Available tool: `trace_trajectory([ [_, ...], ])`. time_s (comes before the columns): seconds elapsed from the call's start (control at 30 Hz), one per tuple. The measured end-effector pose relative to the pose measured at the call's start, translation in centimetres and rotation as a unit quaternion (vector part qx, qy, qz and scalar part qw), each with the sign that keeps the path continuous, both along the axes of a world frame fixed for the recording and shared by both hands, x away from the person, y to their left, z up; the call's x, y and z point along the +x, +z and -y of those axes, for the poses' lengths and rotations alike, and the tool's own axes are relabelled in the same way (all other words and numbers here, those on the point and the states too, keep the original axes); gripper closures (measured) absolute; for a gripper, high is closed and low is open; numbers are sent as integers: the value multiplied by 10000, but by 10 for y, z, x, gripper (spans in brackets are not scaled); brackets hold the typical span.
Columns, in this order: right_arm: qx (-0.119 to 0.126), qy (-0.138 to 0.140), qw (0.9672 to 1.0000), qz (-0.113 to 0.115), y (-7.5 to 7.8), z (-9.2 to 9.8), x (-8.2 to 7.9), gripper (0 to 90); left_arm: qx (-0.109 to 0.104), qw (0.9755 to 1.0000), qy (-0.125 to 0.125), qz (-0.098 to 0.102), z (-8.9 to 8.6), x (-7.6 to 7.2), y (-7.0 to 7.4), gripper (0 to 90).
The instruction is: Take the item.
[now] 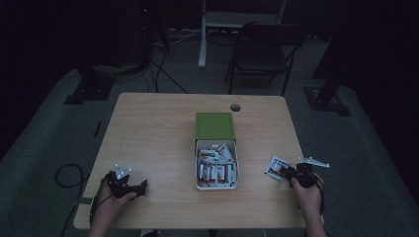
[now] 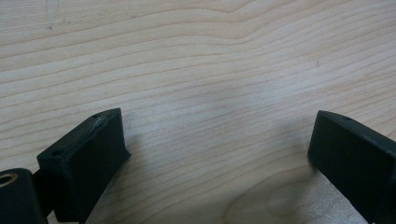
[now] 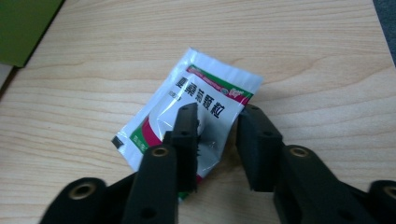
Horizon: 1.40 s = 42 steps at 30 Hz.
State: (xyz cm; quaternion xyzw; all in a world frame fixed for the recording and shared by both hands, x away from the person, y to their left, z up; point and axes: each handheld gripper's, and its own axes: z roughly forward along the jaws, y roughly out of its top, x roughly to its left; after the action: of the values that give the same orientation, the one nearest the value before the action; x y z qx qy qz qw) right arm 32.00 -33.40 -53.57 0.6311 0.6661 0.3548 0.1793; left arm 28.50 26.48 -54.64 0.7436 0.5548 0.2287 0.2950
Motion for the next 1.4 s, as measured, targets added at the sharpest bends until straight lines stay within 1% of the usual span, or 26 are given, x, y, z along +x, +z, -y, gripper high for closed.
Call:
trace_trajectory([
  [0.03, 45, 22, 10000, -4, -1, 0, 0, 593, -1, 10000, 0, 0, 0, 0, 0, 47],
  [0.13, 14, 6, 10000, 39, 0, 1, 0, 551, -1, 10000, 0, -1, 0, 0, 0, 47],
  [0.17, 14, 6, 10000, 39, 0, 1, 0, 551, -1, 10000, 0, -1, 0, 0, 0, 48],
  [0.2, 11, -13, 10000, 43, 1, 2, 1, 518, -2, 10000, 0, -1, 0, 0, 0, 47],
  [0.27, 114, 10, 9999, 79, 2, 2, 1, 505, 6, 10000, -4, 1, 0, 0, 0, 48],
  [0.37, 110, 71, 9999, 83, 3, 1, 1, 491, -2, 10000, 1, 0, 0, 0, 0, 48],
  [0.5, 216, 197, 9995, 143, 5, -3, 1, 441, 0, 10000, 0, -1, 0, 0, 0, 47],
  [0.57, 250, 238, 9993, 150, 5, -4, 1, 435, 0, 10000, 0, -2, 0, 0, 0, 48],
  [0.73, 261, 534, 9980, 235, 6, -11, 0, 387, -1, 10000, 1, -1, 0, 0, 0, 47],
  [0.77, 274, 596, 9974, 290, 6, -12, 0, 362, -1, 10000, 1, -1, 0, 0, 0, 48],
  [1.0, 322, 860, 9948, 432, 10, -20, 0, 343, 0, 10000, -1, -1, 0, 0, 0, 48],
  [1.13, 460, 1023, 9925, 490, 13, -24, -2, 324, -2, 10000, 0, -1, 0, 0, 0, 48],
  [1.2, 445, 1151, 9908, 548, 14, -27, -3, 320, -2, 10000, -1, 0, 0, 0, 0, 47],
  [1.4, 558, 1530, 9846, 632, 17, -35, -6, 301, -2, 10000, 0, -1, 0, 0, 0, 47],
])
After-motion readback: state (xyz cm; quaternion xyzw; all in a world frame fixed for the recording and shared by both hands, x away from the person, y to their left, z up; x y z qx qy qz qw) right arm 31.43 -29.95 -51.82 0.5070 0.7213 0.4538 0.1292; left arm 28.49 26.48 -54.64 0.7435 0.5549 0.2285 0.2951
